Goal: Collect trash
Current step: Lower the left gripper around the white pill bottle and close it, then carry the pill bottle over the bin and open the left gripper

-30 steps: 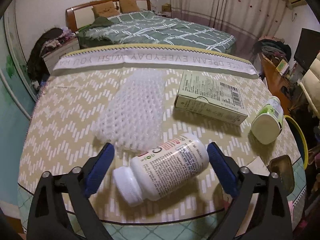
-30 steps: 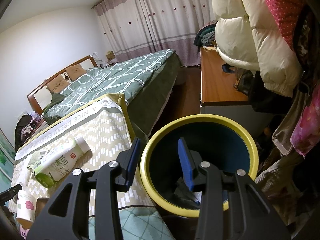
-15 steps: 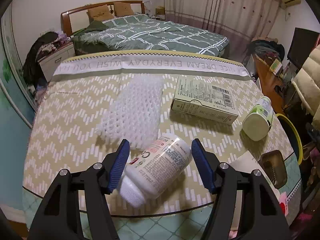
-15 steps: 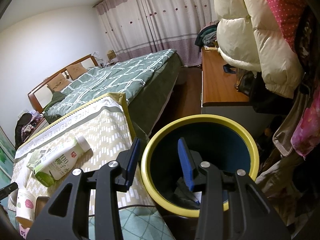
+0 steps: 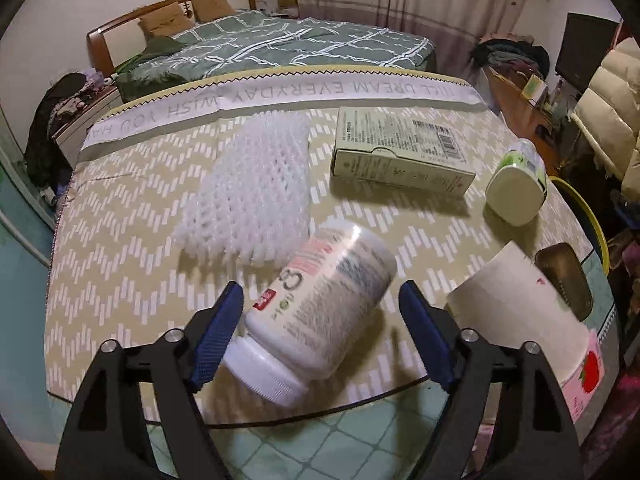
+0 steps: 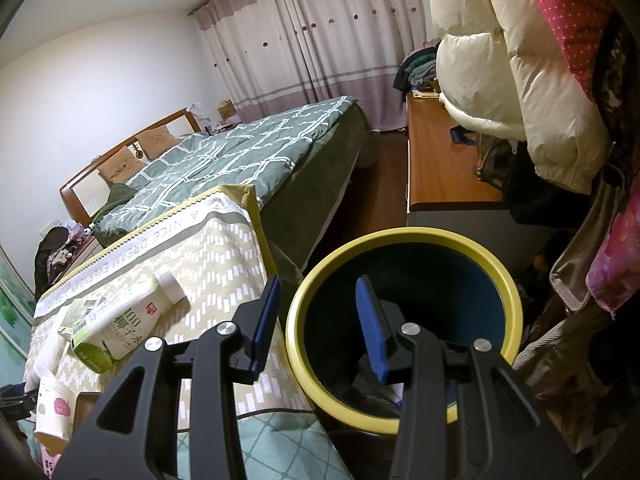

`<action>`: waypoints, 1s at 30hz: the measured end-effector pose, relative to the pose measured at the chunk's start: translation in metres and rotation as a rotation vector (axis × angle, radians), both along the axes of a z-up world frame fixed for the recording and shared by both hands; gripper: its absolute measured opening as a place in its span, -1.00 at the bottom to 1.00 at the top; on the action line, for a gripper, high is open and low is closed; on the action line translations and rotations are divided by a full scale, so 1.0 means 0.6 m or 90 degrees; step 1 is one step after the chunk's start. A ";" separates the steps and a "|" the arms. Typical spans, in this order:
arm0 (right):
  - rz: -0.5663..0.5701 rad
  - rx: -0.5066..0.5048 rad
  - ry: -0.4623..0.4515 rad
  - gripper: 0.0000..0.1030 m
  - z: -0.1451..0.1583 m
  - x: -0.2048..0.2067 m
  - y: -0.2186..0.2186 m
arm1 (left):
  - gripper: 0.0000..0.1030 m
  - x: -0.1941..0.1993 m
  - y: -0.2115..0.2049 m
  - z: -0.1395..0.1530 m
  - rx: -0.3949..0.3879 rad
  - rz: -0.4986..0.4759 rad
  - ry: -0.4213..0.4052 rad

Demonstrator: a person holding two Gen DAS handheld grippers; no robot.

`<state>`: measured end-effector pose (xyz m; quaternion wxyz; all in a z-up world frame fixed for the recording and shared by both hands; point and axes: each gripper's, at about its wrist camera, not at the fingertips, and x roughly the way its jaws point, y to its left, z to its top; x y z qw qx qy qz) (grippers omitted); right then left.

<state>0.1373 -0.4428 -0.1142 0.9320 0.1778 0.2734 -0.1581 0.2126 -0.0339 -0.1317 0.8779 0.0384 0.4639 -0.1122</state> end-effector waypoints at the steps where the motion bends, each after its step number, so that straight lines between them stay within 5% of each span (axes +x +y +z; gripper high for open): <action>1: 0.000 -0.001 0.000 -0.27 0.000 0.000 0.000 | 0.22 0.002 0.003 -0.002 -0.001 -0.002 0.002; 3: 0.001 0.000 -0.001 -0.27 0.000 0.000 -0.001 | 0.06 0.004 0.006 -0.002 -0.011 -0.010 0.005; 9: 0.004 0.000 -0.002 -0.27 0.000 -0.002 0.001 | 0.01 -0.011 -0.002 0.015 0.008 -0.017 -0.023; 17: -0.002 -0.014 -0.020 -0.27 0.020 -0.032 -0.006 | 0.00 -0.049 -0.049 0.106 -0.002 -0.064 -0.091; 30: -0.035 -0.027 -0.018 -0.27 0.017 -0.126 -0.071 | 0.00 -0.027 -0.274 0.194 -0.067 -0.256 -0.088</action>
